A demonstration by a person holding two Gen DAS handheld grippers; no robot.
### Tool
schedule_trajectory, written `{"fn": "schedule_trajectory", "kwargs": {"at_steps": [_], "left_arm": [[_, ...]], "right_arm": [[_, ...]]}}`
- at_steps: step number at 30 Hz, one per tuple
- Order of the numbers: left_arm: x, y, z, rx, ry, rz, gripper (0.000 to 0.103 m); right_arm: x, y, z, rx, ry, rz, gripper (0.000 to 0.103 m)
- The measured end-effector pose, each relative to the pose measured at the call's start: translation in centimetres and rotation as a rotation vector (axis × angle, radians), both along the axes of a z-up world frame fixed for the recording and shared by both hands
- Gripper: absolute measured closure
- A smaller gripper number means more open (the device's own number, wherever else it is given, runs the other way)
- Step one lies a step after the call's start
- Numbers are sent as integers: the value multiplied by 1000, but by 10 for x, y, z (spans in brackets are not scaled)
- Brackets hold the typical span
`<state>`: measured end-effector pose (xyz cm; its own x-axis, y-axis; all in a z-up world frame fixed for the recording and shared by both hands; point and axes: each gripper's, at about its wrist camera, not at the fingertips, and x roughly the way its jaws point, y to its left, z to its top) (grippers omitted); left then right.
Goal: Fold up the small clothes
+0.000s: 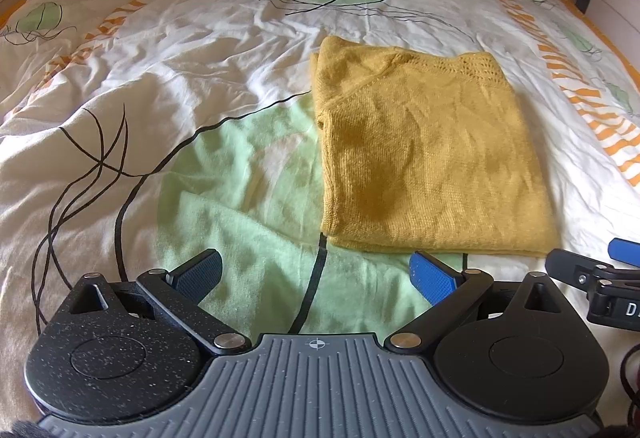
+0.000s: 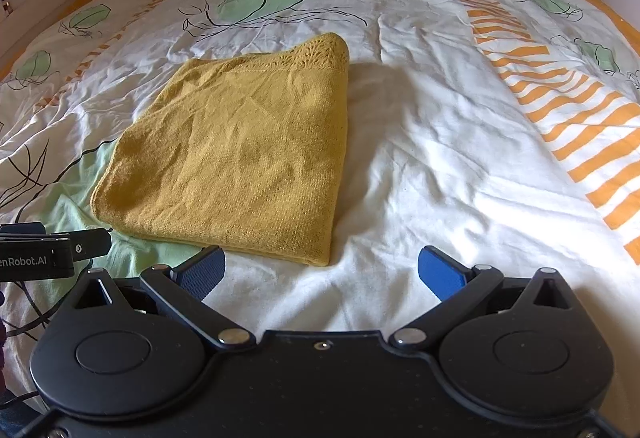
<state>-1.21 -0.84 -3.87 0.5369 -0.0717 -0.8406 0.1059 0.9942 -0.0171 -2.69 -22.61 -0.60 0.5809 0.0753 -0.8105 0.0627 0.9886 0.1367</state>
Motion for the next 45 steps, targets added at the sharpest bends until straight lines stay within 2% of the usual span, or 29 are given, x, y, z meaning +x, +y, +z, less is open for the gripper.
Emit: {"fn": "schedule_trajectory", "kwargs": {"at_steps": [14,45], "left_arm": [[6,3,-4,-17,22,11,2],[6,-1,0,4,1,11,2]], "right_arm": [[5,4,-1,0,8,7,1],[7,2,2,9,-4,13,1]]}}
